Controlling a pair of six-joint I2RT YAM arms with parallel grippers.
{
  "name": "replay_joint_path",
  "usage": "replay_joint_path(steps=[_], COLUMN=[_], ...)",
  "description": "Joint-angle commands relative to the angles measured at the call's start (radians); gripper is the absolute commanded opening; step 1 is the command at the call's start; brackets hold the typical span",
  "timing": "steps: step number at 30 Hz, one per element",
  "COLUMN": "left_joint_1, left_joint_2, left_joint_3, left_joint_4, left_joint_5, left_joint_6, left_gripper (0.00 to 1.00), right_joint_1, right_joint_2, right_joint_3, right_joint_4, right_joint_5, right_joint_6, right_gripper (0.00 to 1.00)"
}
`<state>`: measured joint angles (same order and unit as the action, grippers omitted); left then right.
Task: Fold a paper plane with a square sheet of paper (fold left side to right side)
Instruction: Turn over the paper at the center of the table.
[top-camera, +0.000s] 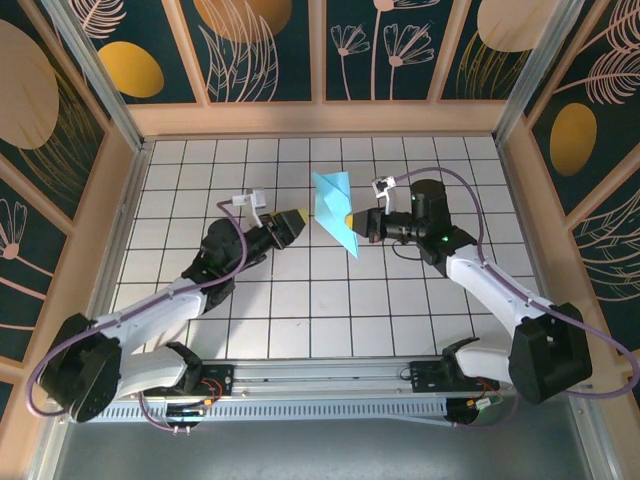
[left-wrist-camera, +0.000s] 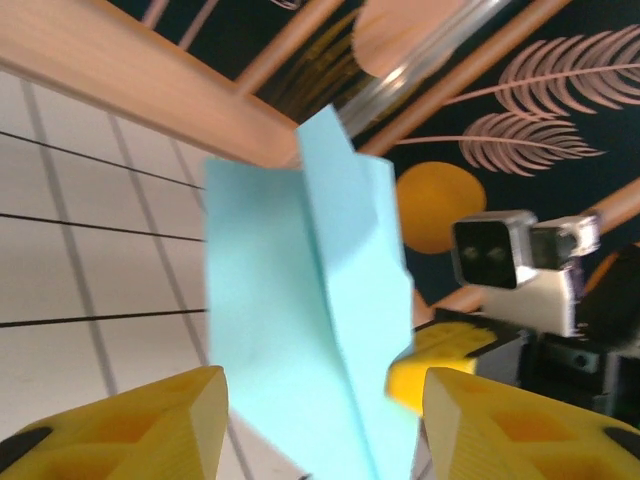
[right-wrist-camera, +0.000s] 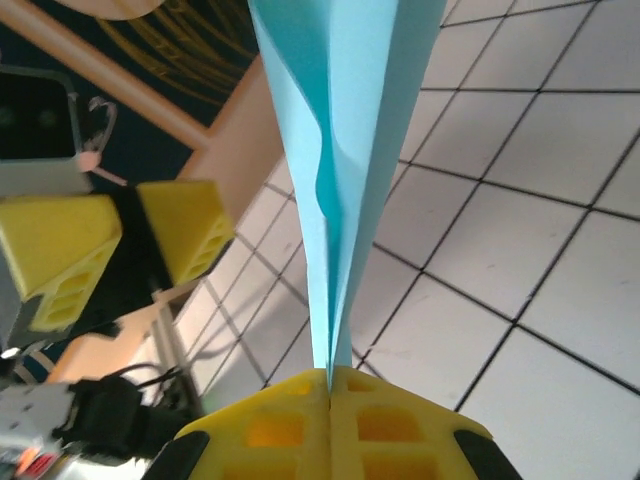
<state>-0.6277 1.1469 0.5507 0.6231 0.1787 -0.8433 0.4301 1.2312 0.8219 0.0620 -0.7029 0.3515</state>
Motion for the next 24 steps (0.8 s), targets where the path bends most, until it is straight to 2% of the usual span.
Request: replay_joint_path(steps=[1, 7, 11, 16, 19, 24], left_joint_1=[-0.003, -0.003, -0.001, -0.001, -0.002, -0.001], left_joint_2=[-0.097, -0.269, -0.350, -0.415, -0.447, -0.481], left_joint_3=[-0.051, -0.116, -0.138, -0.148, -0.156, -0.157], left_joint_4=[-0.166, -0.355, -0.450, -0.590, -0.654, -0.723], left_joint_5=[-0.178, -0.352, -0.409, -0.528, -0.587, -0.638], left_joint_6=[0.061, 0.069, 0.067, 0.017, -0.011, -0.040], left_gripper=[0.60, 0.75, 0.79, 0.82, 0.82, 0.83], right_joint_1=[0.049, 0.196, 0.279, 0.332, 0.350, 0.380], right_joint_2=[-0.009, 0.114, 0.239, 0.380, 0.460, 0.593], right_joint_3=[0.093, 0.295, 0.419, 0.525, 0.575, 0.600], right_joint_4=[-0.165, -0.439, -0.566, -0.651, -0.694, -0.729], right_joint_5=[0.276, 0.896, 1.236, 1.468, 1.543, 1.600], right_joint_6=[-0.101, -0.162, -0.169, -0.170, -0.170, -0.182], right_gripper=[0.00, 0.00, 0.00, 0.00, 0.00, 0.00])
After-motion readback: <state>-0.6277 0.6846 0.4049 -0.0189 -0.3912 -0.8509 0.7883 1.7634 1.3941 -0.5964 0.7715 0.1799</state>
